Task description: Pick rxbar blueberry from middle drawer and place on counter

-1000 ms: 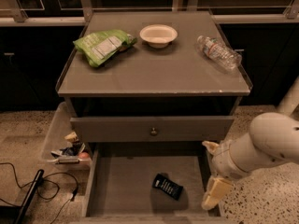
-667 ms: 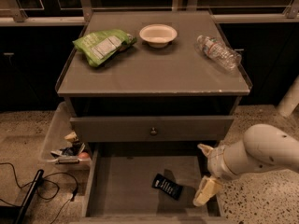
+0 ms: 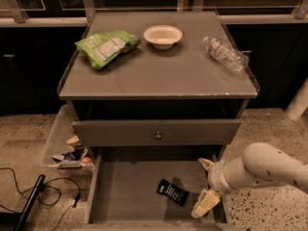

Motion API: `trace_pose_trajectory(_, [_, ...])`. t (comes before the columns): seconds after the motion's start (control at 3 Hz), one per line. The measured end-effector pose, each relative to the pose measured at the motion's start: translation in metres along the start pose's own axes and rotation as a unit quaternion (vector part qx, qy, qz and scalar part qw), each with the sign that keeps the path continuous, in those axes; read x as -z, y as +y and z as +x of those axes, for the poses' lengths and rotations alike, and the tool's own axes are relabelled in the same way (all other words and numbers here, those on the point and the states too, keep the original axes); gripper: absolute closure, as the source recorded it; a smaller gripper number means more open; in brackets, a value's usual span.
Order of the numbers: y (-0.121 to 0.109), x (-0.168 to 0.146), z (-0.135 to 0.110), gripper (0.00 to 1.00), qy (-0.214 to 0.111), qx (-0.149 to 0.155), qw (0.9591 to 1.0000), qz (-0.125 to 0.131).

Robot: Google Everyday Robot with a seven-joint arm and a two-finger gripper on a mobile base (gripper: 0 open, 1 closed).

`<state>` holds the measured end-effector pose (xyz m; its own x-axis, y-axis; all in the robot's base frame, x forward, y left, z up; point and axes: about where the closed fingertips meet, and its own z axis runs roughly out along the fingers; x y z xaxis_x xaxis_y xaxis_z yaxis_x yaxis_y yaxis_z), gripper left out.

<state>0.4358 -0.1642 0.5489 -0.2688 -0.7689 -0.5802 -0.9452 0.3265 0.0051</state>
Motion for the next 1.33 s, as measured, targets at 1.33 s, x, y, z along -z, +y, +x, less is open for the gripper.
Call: trace_pose_trajectory(1.33, [-0.022,-0.152,0.015,0.00,-0.116,-0.023,0.9929,0.011])
